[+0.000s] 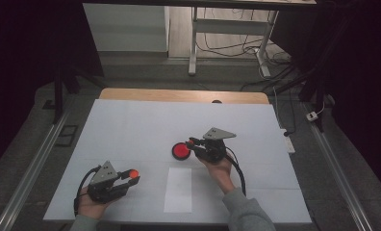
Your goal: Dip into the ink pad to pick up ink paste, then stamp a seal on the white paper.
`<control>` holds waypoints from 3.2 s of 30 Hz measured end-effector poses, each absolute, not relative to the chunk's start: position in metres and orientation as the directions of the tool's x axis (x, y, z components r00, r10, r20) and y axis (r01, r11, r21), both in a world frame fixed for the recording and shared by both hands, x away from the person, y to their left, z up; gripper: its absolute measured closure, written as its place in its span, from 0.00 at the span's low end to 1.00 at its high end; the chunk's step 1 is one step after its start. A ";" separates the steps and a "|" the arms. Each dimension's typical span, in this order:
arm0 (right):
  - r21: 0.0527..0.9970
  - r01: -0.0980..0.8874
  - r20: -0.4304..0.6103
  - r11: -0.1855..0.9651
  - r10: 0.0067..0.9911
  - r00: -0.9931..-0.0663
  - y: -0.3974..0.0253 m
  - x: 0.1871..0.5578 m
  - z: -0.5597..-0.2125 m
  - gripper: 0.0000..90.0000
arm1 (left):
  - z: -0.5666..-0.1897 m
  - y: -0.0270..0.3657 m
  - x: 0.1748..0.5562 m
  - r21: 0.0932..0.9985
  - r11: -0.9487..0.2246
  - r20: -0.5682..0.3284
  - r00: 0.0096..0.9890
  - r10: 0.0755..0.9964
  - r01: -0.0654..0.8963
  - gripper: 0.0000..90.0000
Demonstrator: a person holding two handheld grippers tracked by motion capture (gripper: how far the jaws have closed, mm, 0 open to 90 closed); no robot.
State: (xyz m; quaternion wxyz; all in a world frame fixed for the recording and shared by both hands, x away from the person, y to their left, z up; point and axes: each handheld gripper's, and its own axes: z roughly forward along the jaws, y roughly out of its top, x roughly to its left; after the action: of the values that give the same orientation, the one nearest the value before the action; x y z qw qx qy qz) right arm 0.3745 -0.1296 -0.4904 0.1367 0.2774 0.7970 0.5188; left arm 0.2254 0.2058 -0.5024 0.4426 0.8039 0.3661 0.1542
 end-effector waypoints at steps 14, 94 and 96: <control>0.912 0.272 0.066 0.306 0.546 -0.835 -0.142 0.354 -0.485 0.81 | -0.502 0.206 0.226 0.824 -0.339 -0.077 0.683 0.726 0.453 0.73; 0.860 0.236 0.071 0.452 0.352 -0.933 -0.119 0.294 -0.507 0.81 | -0.503 0.204 0.226 0.823 -0.346 -0.073 0.689 0.721 0.449 0.73; 0.855 0.238 0.070 0.460 0.354 -0.933 -0.118 0.293 -0.508 0.81 | -0.503 0.204 0.226 0.823 -0.346 -0.073 0.689 0.721 0.450 0.73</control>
State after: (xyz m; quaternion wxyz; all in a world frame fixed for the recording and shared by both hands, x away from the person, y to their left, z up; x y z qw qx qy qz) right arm 0.2932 -0.1183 -0.5076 0.0589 0.1736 0.8524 0.4898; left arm 0.2257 0.2040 -0.5026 0.4416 0.8060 0.3630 0.1535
